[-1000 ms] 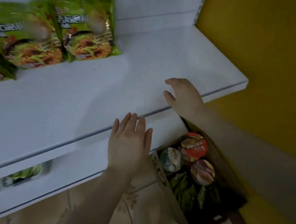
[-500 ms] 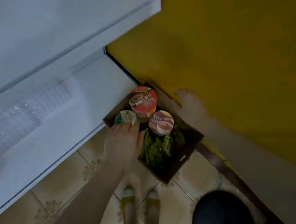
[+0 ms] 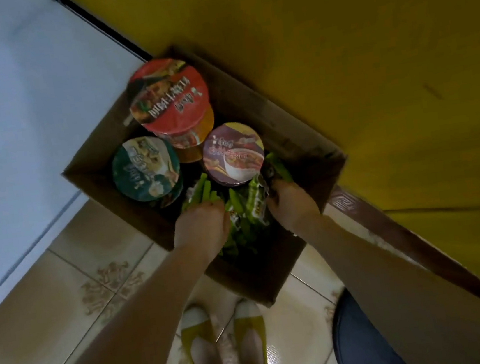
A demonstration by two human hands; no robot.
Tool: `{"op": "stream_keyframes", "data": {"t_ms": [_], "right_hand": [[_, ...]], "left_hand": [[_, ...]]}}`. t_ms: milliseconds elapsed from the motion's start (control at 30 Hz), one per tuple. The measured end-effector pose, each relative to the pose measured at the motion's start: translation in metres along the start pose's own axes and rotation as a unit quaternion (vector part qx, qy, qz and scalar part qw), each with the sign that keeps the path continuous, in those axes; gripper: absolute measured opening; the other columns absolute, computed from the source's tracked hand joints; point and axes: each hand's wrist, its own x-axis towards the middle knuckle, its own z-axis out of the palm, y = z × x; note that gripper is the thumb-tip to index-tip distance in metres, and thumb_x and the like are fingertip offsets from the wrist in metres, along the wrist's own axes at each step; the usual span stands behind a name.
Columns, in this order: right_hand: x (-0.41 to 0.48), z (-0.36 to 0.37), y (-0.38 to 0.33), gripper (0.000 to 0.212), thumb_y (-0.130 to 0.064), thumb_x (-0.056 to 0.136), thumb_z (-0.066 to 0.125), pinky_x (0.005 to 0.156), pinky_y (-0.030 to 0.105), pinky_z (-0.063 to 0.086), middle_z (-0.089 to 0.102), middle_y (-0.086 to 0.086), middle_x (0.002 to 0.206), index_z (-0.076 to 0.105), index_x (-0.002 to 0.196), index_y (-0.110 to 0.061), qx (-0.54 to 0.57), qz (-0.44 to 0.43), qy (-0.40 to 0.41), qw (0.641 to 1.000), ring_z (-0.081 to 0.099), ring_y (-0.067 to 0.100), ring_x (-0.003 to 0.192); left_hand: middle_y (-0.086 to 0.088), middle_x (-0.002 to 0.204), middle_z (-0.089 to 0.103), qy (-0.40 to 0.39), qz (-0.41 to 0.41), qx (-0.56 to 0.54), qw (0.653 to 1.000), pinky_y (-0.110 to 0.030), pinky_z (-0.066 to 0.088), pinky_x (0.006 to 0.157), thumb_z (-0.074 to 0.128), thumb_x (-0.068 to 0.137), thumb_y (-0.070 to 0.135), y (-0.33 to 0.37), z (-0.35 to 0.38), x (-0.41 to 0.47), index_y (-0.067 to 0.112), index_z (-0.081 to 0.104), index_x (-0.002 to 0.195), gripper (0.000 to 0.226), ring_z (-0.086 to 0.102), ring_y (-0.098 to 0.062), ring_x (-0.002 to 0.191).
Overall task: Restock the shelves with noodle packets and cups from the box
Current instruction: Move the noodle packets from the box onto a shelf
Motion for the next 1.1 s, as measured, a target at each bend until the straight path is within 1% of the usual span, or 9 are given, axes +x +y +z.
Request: {"op": "stream_keyframes", "data": {"t_ms": [67,167,333,467,533,667,867,967,1100], "right_hand": [[0.017,0.021,0.010,0.051,-0.029,0.092,0.051,0.088,0.040,0.045,0.048,0.019,0.133,0.035,0.135,-0.009,0.011,0.009,-0.023,1.000,0.053,0.035,0.115],[0.038,0.048,0.019,0.071,-0.038,0.085,0.061,0.097,0.042,0.043,0.045,0.019,0.135,0.029,0.139,-0.006,0.022,0.032,-0.076,0.996,0.047,0.035,0.121],[0.059,0.079,0.020,0.085,-0.048,0.066,0.076,0.094,0.044,0.047,0.051,0.011,0.128,0.037,0.132,-0.013,0.055,0.035,-0.108,0.992,0.050,0.031,0.118],[0.061,0.089,0.023,0.088,-0.039,0.073,0.075,0.097,0.041,0.045,0.043,0.013,0.134,0.026,0.140,-0.010,0.003,0.028,-0.130,0.991,0.046,0.032,0.122],[0.060,0.094,0.024,0.076,-0.029,0.084,0.066,0.097,0.040,0.043,0.040,0.016,0.137,0.021,0.142,-0.008,-0.014,0.037,-0.112,0.993,0.045,0.033,0.124],[0.064,0.098,0.023,0.044,-0.007,0.096,0.040,0.095,0.040,0.044,0.046,0.022,0.133,0.028,0.138,0.000,-0.049,0.048,-0.075,0.995,0.050,0.036,0.120],[0.059,0.086,0.024,0.039,0.005,0.094,0.034,0.092,0.038,0.046,0.054,0.023,0.126,0.033,0.133,0.005,-0.065,0.060,-0.052,0.995,0.055,0.036,0.115],[0.050,0.077,0.021,0.038,0.003,0.095,0.033,0.094,0.037,0.045,0.053,0.024,0.127,0.031,0.133,0.007,-0.047,0.077,-0.055,0.994,0.054,0.035,0.117],[0.025,0.055,0.013,0.036,0.003,0.095,0.034,0.095,0.038,0.043,0.052,0.024,0.128,0.033,0.130,0.008,-0.013,0.085,-0.055,0.995,0.052,0.036,0.119]], "left_hand": [[-0.008,0.100,0.061,-0.011,0.002,0.003,1.000,-0.029,0.039,0.064,0.036,0.098,0.030,-0.001,0.028,0.022,0.011,0.055,0.102,0.027,0.059,-0.025,0.093],[-0.009,0.103,0.061,-0.037,-0.010,0.003,0.999,-0.030,0.039,0.065,0.038,0.098,0.029,-0.001,0.062,0.052,0.010,0.053,0.103,0.024,0.059,-0.026,0.096],[-0.014,0.101,0.063,-0.072,-0.080,-0.037,0.993,-0.033,0.041,0.066,0.042,0.097,0.022,0.005,0.102,0.087,0.007,0.054,0.098,0.019,0.061,-0.030,0.093],[-0.011,0.099,0.066,-0.078,-0.100,0.010,0.992,-0.030,0.036,0.064,0.042,0.097,0.019,0.011,0.121,0.096,0.010,0.057,0.095,0.018,0.063,-0.026,0.091],[-0.012,0.100,0.066,-0.070,-0.125,-0.009,0.990,-0.030,0.036,0.067,0.043,0.096,0.020,0.010,0.127,0.099,0.009,0.057,0.094,0.018,0.062,-0.028,0.093],[-0.015,0.098,0.066,-0.067,-0.175,-0.051,0.981,-0.033,0.040,0.076,0.047,0.095,0.028,0.008,0.129,0.105,0.008,0.059,0.089,0.025,0.061,-0.031,0.094],[-0.017,0.096,0.066,-0.050,-0.222,-0.143,0.963,-0.036,0.042,0.080,0.050,0.093,0.023,0.008,0.127,0.108,0.006,0.061,0.086,0.021,0.060,-0.034,0.095],[-0.019,0.096,0.063,-0.037,-0.210,-0.224,0.951,-0.035,0.038,0.070,0.050,0.092,0.014,0.012,0.119,0.096,0.009,0.052,0.086,0.008,0.058,-0.036,0.094],[-0.022,0.092,0.060,-0.023,-0.211,-0.300,0.930,-0.035,0.037,0.065,0.048,0.093,0.013,0.031,0.090,0.069,0.009,0.042,0.087,0.010,0.057,-0.037,0.088]]}}
